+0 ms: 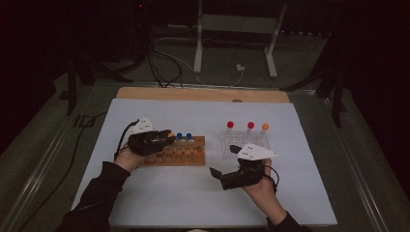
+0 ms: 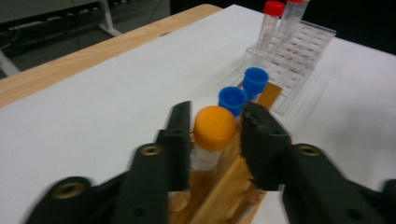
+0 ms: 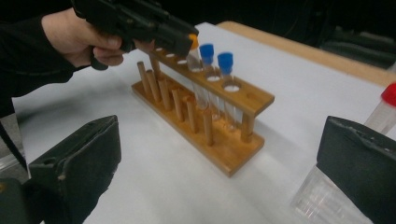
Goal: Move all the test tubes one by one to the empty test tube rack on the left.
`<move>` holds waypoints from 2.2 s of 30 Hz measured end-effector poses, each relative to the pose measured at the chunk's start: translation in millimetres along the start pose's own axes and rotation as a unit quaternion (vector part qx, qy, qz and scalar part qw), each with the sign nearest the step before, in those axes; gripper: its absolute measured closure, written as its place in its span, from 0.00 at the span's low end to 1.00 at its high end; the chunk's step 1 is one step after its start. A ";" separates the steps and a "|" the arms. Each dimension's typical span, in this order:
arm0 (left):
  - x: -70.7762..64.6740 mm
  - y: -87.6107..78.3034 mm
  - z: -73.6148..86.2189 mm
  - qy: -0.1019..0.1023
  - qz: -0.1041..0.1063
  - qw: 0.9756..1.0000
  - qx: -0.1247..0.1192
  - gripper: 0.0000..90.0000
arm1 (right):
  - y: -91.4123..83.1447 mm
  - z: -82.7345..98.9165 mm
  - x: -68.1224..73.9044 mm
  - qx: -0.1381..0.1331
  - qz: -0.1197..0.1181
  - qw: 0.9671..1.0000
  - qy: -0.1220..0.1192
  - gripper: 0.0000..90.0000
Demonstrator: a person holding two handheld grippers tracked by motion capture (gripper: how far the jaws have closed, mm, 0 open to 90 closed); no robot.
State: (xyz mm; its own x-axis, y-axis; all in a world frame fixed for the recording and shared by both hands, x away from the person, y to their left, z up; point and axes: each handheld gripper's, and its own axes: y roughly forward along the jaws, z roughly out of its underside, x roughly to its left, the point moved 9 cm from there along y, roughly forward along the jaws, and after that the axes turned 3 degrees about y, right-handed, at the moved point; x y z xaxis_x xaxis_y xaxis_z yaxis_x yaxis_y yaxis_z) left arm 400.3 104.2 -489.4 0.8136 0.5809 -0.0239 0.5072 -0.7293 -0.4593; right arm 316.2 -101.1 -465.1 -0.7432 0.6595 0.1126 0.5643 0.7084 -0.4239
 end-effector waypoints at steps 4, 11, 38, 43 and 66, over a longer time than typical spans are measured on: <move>-1.7 -6.6 -3.2 -0.001 -0.004 1.000 -0.009 0.50 | -5.0 -6.0 -2.0 -0.017 0.004 1.000 -0.007 0.00; -14.2 -19.3 -6.6 0.005 0.007 1.000 -0.021 0.19 | -19.0 -15.6 -22.3 -0.033 0.024 0.999 -0.003 0.00; -34.6 -35.8 2.4 0.006 0.043 0.999 -0.027 0.04 | -45.7 26.2 -167.8 -0.003 0.219 0.973 0.077 0.10; -36.4 -35.5 1.6 0.009 0.046 0.999 -0.028 0.04 | -40.8 34.1 -179.2 0.006 0.224 0.970 0.094 0.26; -37.1 -34.8 3.5 0.009 0.049 0.999 -0.021 0.04 | -17.5 42.1 -199.5 0.043 0.235 0.965 0.108 0.81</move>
State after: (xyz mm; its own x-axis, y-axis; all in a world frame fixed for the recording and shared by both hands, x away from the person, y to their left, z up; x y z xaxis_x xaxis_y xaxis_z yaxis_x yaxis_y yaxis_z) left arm 351.5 109.4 -475.6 0.8647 0.4997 -0.0515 0.4358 -0.7972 -0.4179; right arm 439.5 -255.7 -518.0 -0.3154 0.9464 0.0702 0.7824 0.3012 -0.5450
